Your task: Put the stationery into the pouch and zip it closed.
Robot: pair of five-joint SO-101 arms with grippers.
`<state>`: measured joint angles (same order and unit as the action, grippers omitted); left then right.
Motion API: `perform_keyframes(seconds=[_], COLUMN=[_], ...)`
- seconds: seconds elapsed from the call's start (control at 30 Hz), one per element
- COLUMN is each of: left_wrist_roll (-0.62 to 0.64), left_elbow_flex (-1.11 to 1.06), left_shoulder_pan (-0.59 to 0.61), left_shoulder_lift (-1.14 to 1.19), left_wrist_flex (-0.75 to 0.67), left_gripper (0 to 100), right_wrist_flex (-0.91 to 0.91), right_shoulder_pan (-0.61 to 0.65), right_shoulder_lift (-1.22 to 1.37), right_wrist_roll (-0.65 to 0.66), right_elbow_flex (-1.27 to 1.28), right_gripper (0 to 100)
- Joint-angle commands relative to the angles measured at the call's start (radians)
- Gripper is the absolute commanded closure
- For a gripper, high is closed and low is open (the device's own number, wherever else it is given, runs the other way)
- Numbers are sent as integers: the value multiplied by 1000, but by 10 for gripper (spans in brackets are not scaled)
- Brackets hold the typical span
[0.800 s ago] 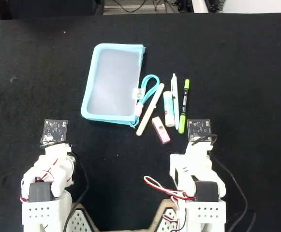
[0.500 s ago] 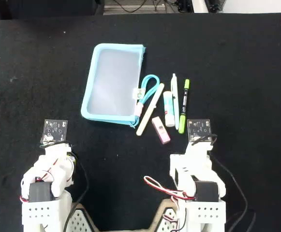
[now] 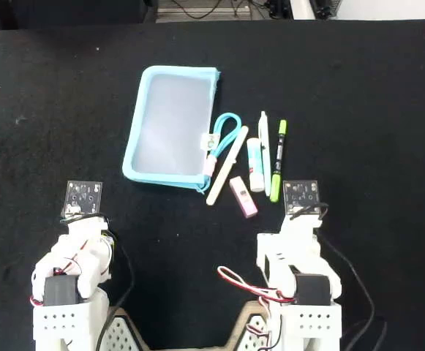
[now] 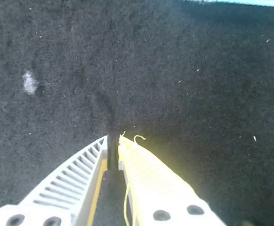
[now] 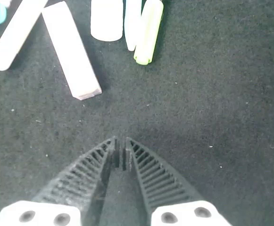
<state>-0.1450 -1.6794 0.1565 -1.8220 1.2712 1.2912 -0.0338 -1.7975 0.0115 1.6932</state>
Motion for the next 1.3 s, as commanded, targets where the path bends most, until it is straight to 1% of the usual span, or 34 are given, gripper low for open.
perform_keyframes(seconds=[0.0, 0.6, 0.67, 0.77, 0.83, 0.93, 1.0, 1.07, 1.13, 1.2, 1.27], left_wrist_roll=[-9, -5, -6, -11, -11, -11, -11, -11, -11, -11, -11], left_elbow_flex=[-21, -21, -21, -21, -21, -21, -21, -21, -21, -21, -21], left_shoulder_pan=[2, 1, 1, -1, -1, 12, 31, 76, 150, 229, 308], left_shoulder_lift=[-9, -9, -9, -9, -9, -9, -8, -8, -8, -8, -8], left_wrist_flex=[5, 5, 5, -21, -126, -399, -545, -667, -740, -795, -847], left_gripper=[948, 948, 947, 945, 945, 948, 948, 948, 948, 946, 946], right_wrist_flex=[8, 8, -9, -117, -204, -368, -440, -488, -526, -545, -545], right_shoulder_pan=[11, 9, 12, 60, 77, 75, 75, 74, 74, 74, 74], right_shoulder_lift=[-96, -96, -97, -97, -97, -97, -97, -97, -97, -96, -96], right_wrist_roll=[3, 5, 6, 8, 8, 8, 37, 150, 272, 353, 396], right_elbow_flex=[-8, -8, -8, -8, -8, -8, -10, -13, -15, -15, -13], right_gripper=[976, 976, 973, 973, 973, 973, 973, 972, 972, 972, 972])
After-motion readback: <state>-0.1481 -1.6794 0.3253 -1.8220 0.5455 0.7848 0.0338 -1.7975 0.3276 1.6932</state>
